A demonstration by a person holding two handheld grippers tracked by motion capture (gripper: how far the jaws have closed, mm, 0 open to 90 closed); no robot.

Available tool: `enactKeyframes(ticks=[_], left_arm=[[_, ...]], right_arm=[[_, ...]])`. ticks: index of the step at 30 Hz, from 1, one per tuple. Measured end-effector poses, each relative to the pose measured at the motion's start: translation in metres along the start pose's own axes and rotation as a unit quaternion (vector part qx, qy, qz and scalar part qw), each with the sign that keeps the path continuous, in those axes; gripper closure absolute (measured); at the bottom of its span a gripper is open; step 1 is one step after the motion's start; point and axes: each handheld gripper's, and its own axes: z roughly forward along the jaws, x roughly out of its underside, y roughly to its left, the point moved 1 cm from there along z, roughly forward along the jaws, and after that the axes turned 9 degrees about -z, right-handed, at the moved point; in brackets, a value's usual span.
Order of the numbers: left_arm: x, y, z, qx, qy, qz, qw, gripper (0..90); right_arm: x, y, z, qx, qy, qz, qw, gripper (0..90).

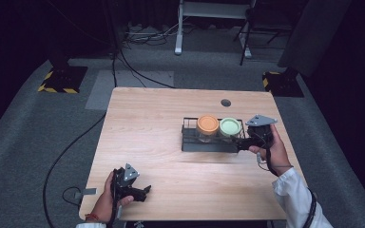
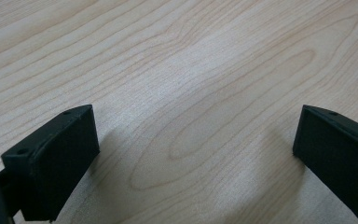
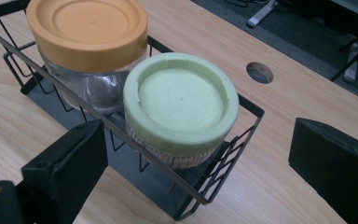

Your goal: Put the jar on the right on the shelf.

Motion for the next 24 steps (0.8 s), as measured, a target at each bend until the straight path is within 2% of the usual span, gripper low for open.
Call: enactKeyframes(ticks=[13,24], left_arm=[[0.000,0.000,0.000,0.000,0.000,0.000,1.0000,0.0],[0.000,0.000,0.000,0.000,0.000,0.000,1.0000,0.0]], right_arm=[[0.016,0.003,-0.011,0.007,0.002,-0.020,0.9998,4.4],[0.033,0.010,-0.009,0.006,0.015,-0.032,0.9994,4.4]])
